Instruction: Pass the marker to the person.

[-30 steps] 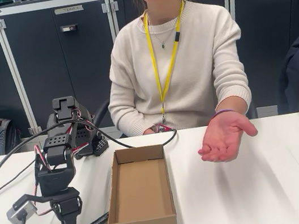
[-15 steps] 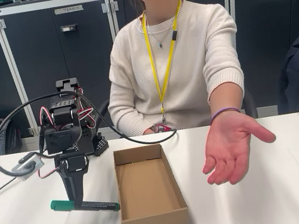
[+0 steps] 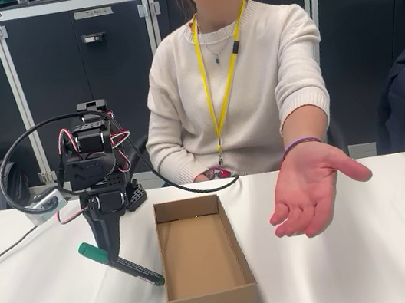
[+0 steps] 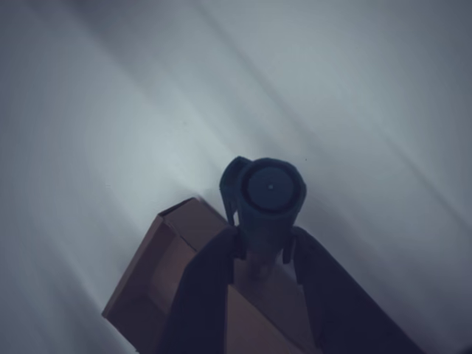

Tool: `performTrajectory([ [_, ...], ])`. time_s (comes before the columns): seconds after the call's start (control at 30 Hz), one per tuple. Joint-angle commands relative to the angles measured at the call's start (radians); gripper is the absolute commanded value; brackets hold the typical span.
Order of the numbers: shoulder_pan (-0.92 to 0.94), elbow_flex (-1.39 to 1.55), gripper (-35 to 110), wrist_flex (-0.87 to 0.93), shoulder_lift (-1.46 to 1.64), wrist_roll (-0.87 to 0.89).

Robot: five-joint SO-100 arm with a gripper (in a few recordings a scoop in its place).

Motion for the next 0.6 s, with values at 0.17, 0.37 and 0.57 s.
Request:
performTrajectory([
  [0.17,-0.066,0.204,-5,-0.015,0.118,-0.008],
  [0.37,-0.094,0.311,-5,-0.018,0.189,0.011],
  [0.57,-0.127,0.43,-5,-0.031,0.308,0.037],
])
